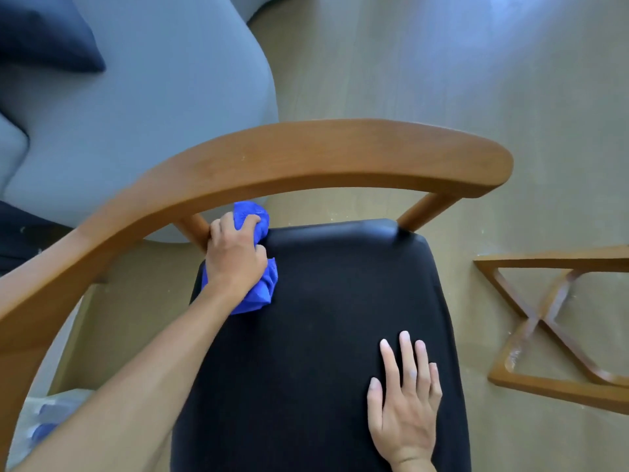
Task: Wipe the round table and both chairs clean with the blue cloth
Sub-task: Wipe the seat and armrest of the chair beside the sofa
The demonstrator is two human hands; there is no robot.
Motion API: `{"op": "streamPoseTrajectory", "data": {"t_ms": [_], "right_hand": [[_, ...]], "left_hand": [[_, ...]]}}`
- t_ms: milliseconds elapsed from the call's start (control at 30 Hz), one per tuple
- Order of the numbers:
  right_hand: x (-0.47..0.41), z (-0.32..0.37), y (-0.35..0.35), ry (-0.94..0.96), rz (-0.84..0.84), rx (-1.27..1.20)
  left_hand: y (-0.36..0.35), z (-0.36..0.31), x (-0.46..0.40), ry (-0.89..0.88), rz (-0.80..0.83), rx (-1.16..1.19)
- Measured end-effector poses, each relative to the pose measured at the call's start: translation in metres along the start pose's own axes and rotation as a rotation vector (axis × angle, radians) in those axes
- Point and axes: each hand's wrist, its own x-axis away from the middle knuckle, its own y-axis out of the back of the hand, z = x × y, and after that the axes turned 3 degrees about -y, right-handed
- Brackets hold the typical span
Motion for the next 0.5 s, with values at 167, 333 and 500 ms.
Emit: {"op": "streamPoseTrajectory", "data": {"t_ms": [167,333,500], "right_hand": [[-0.001,-0.001,-0.001,0.012,0.004,0.023],[0.0,-0.006,-0.004,0.021,0.006,0.014],[-0.001,-0.008,-0.004,0.026,0.02,-0.006]], "left_hand": [[-0.015,-0.039,-0.005,0.046,-0.032,0.024],[-0.047,-0.162,0.012,-0.191,0.067,0.16],[-0.064,-0.2,0.037,-0.36,0.093,0.177]]}}
